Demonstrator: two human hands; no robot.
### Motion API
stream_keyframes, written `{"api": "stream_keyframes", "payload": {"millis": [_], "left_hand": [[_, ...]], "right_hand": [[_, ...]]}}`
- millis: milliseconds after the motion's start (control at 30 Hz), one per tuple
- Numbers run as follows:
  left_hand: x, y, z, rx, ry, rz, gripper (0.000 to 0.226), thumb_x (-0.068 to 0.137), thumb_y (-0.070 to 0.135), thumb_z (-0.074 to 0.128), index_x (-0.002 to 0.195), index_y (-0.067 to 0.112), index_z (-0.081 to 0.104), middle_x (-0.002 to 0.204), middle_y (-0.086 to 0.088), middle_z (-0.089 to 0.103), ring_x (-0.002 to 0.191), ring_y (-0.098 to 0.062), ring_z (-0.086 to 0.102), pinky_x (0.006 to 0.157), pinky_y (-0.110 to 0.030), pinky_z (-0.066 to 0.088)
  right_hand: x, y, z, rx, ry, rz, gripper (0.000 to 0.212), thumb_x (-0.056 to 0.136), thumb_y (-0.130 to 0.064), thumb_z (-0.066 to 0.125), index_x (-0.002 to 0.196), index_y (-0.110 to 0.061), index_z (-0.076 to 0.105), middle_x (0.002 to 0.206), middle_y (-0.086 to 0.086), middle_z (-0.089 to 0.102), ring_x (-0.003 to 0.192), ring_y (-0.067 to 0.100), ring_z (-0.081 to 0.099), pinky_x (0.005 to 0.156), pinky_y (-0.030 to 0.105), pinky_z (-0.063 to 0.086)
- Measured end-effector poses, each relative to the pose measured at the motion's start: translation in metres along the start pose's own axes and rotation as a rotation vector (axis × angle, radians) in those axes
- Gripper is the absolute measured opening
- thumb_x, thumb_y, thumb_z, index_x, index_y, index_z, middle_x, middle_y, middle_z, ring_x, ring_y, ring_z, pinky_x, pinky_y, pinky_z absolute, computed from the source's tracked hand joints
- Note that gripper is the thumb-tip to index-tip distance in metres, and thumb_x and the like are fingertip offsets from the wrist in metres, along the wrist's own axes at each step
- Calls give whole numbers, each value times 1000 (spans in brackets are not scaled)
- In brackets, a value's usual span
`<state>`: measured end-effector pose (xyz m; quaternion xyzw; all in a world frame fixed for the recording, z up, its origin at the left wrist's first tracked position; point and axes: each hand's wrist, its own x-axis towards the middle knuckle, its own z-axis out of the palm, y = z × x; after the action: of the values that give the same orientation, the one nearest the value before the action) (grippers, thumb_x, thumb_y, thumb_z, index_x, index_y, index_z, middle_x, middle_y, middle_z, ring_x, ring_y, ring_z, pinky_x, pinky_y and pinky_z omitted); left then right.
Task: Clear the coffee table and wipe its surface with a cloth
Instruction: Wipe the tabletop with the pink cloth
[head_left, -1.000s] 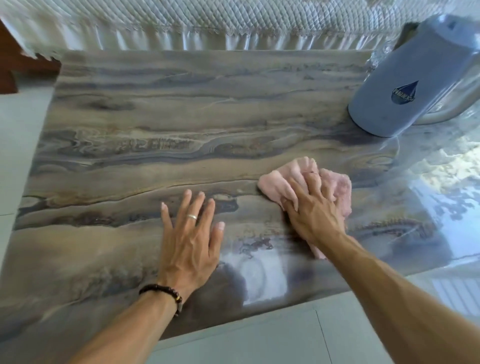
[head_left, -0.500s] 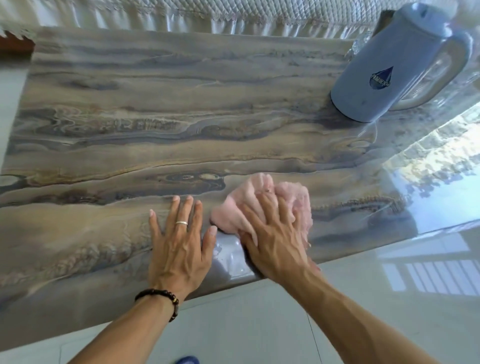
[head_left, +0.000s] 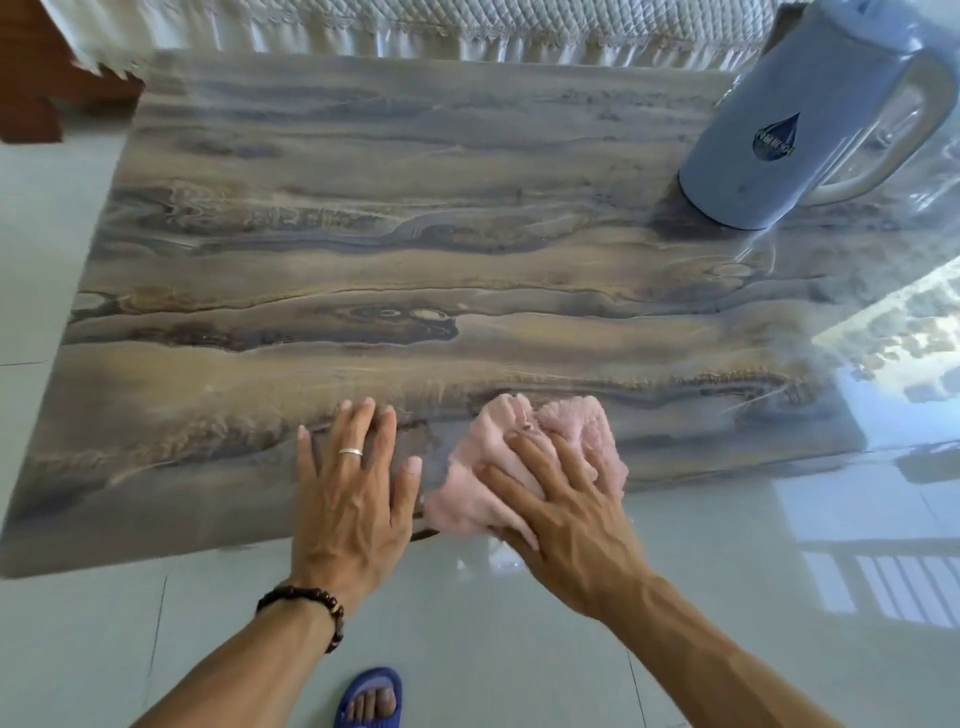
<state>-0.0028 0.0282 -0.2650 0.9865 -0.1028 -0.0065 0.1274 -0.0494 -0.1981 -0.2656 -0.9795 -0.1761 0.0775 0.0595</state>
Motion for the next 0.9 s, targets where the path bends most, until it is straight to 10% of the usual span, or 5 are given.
{"api": "stream_keyframes", "payload": {"millis": [167,367,533,733,900], "left_hand": [[-10,22,3,-21,-17,6,66,99,47,13,140,6,44,149,-15,38,142,-30,24,111,-61,20],[3,49,6,-24,-46,68,71,98,52,8,140,8,45,149,-12,39,142,-29,26,111,-61,21],[25,86,12,-34,-47,96,71,95,53,11,143,11,41,148,-7,41,142,-25,27,113,-61,5],[45,103,11,-23,-63,109,71,92,51,9,142,13,41,150,-6,37,143,-26,22,114,-60,12],[69,100,13,-20,-47,117,72,92,52,11,143,11,41,152,-9,34,145,-28,20,113,-60,10]], "right_hand": [[23,41,-14,79,117,536,53,92,-55,29,143,-42,33,159,6,17,144,38,15,110,64,21],[-19,54,-14,-15,91,83,47,93,-54,39,138,-40,40,148,2,36,137,35,33,100,60,35],[3,112,-26,162,139,697,47,95,-55,28,140,-42,30,158,5,13,145,37,9,110,65,21],[-16,83,-15,14,90,151,49,93,-57,37,140,-43,36,157,1,26,143,38,26,104,65,31],[27,131,-34,174,147,631,46,96,-54,31,141,-47,28,159,2,10,146,38,5,109,70,15]]}}
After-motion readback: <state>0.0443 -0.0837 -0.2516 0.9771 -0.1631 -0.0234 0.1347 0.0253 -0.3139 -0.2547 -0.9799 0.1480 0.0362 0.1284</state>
